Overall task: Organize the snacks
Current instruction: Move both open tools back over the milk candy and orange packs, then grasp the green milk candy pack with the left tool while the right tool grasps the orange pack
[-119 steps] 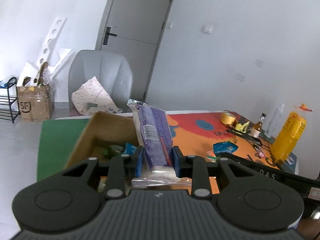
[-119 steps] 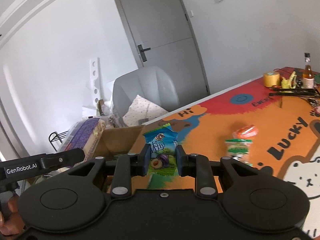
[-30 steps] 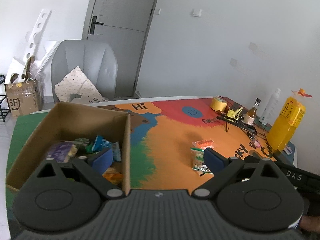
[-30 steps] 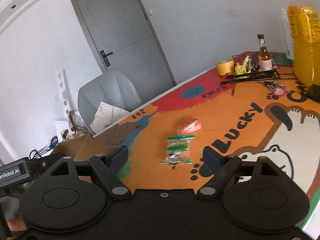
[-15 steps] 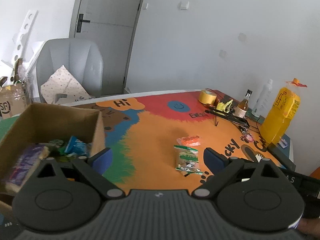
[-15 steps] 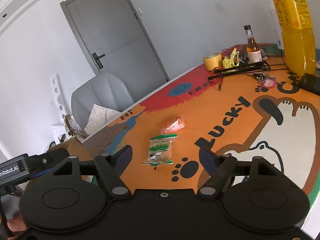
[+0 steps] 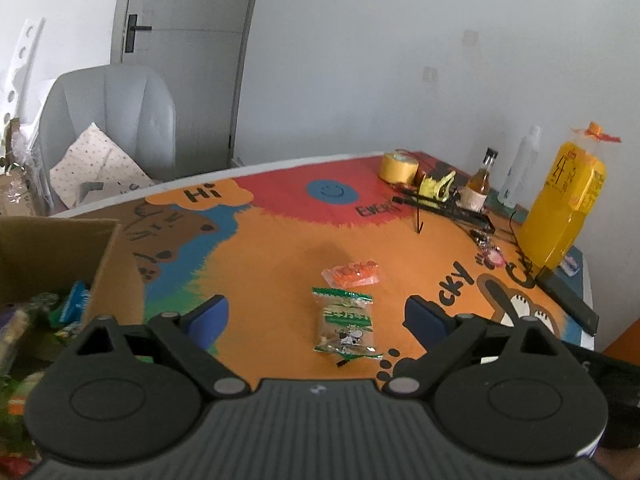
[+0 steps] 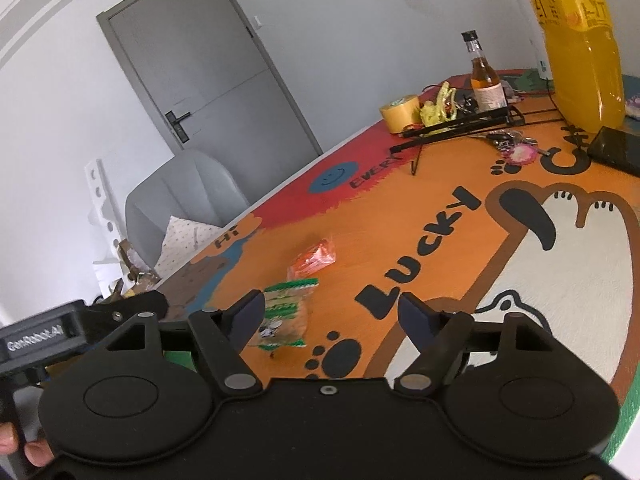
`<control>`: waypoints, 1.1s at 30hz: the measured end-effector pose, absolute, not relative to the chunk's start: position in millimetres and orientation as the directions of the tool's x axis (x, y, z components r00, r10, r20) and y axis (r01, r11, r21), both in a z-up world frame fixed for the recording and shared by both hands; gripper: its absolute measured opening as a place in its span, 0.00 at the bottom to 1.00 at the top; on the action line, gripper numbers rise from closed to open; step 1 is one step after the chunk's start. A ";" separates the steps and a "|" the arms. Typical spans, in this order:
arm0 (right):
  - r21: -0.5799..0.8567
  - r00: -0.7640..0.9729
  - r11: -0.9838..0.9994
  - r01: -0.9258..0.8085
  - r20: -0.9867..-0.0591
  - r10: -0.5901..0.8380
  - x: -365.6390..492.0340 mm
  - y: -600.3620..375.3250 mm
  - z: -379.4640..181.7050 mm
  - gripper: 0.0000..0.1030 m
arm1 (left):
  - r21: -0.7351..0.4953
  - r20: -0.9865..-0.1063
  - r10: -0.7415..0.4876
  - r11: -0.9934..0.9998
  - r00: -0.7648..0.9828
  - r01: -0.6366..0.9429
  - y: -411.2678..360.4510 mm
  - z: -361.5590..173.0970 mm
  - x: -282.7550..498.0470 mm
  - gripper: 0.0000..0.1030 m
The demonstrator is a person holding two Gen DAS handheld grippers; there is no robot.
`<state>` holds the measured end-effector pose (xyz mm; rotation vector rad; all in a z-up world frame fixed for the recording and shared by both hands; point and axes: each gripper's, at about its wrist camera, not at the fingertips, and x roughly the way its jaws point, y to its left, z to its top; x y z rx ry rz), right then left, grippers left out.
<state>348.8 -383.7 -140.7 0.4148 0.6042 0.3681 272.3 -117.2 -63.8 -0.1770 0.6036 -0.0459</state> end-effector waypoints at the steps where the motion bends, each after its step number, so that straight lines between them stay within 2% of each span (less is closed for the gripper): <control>1: 0.477 0.764 0.854 -0.205 -0.468 0.445 350.8 -385.0 -141.9 0.73 | -0.175 -0.566 -0.094 0.985 0.819 -0.008 -119.3 -66.2 276.2 0.92; 9: 0.501 0.768 0.849 -0.167 -0.474 0.431 367.7 -396.3 -154.9 0.78 | -0.152 -0.610 -0.093 0.988 0.787 0.000 -135.9 -89.0 306.8 0.92; 22: 0.529 0.751 0.835 -0.148 -0.490 0.443 387.7 -397.0 -174.7 0.78 | -0.147 -0.643 -0.086 0.989 0.761 -0.012 -147.1 -119.2 333.0 0.91; 25: 0.534 0.747 0.834 -0.140 -0.496 0.443 392.6 -396.8 -177.9 0.78 | -0.139 -0.640 -0.079 0.990 0.764 -0.014 -151.2 -126.1 336.9 0.88; 29: 0.529 0.743 0.837 -0.143 -0.501 0.443 396.5 -393.3 -178.4 0.78 | -0.138 -0.653 -0.090 0.990 0.752 -0.001 -155.0 -134.3 341.2 0.78; 31: 0.526 0.742 0.838 -0.147 -0.501 0.445 397.9 -390.2 -177.4 0.78 | -0.142 -0.660 -0.093 0.990 0.746 -0.002 -154.7 -137.6 344.0 0.67; 33: 0.525 0.741 0.837 -0.153 -0.500 0.448 400.5 -387.2 -176.4 0.78 | -0.134 -0.659 -0.087 0.991 0.747 -0.002 -153.8 -139.7 344.9 0.47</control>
